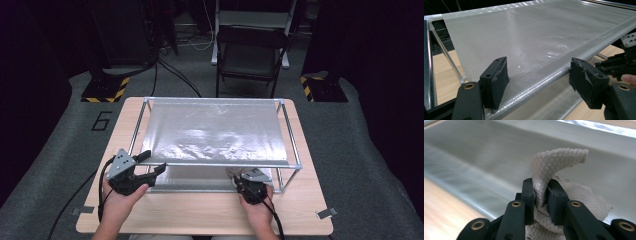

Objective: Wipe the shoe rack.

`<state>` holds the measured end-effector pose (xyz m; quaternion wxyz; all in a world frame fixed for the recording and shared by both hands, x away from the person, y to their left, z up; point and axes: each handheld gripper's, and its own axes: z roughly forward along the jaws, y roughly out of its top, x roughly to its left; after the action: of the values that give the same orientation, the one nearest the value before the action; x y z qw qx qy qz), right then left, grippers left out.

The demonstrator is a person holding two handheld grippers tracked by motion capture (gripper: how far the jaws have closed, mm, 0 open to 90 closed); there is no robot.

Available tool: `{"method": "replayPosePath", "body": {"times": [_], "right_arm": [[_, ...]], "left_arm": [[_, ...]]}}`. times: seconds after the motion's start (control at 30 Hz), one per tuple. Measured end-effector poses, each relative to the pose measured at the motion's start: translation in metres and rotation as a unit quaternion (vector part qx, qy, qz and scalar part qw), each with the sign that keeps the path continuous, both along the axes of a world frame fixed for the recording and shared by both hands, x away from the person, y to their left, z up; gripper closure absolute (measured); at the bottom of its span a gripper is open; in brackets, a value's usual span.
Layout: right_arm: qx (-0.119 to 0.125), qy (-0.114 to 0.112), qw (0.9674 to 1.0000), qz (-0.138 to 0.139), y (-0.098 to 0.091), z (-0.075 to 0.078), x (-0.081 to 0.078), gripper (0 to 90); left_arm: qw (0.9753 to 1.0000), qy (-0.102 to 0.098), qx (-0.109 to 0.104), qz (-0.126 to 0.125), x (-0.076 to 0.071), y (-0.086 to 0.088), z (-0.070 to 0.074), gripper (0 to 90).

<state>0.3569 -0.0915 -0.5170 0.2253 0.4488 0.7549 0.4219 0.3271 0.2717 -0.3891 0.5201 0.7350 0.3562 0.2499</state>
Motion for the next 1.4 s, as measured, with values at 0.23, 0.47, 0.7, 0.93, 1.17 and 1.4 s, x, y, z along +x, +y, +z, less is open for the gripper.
{"method": "replayPosePath", "body": {"times": [0.23,0.47,0.7,0.93,1.17,1.4], "right_arm": [[-0.011,-0.004,0.9998,0.015,0.003,0.0,0.0,75.1],[-0.005,0.003,0.9999,-0.012,-0.032,0.001,-0.002,70.6],[0.005,0.012,0.9997,0.021,-0.019,-0.002,-0.001,65.0],[0.0,-0.005,0.9995,0.031,-0.012,-0.002,0.004,69.0],[-0.005,-0.008,0.9998,-0.015,-0.044,0.001,-0.002,71.7],[0.015,-0.004,0.9999,0.005,-0.031,-0.001,0.002,72.2]], "left_arm": [[1.0,0.001,-0.004,-0.001,0.0,0.001,0.0,31.7],[1.0,0.002,-0.003,-0.001,0.001,0.0,0.0,31.6],[1.0,0.001,-0.003,-0.001,0.001,0.0,0.0,31.6],[1.0,0.002,-0.003,-0.001,0.001,0.0,0.001,31.6],[1.0,0.002,-0.003,-0.001,0.001,0.0,0.0,31.7],[1.0,0.002,-0.002,-0.001,0.001,0.0,0.0,31.7]]}}
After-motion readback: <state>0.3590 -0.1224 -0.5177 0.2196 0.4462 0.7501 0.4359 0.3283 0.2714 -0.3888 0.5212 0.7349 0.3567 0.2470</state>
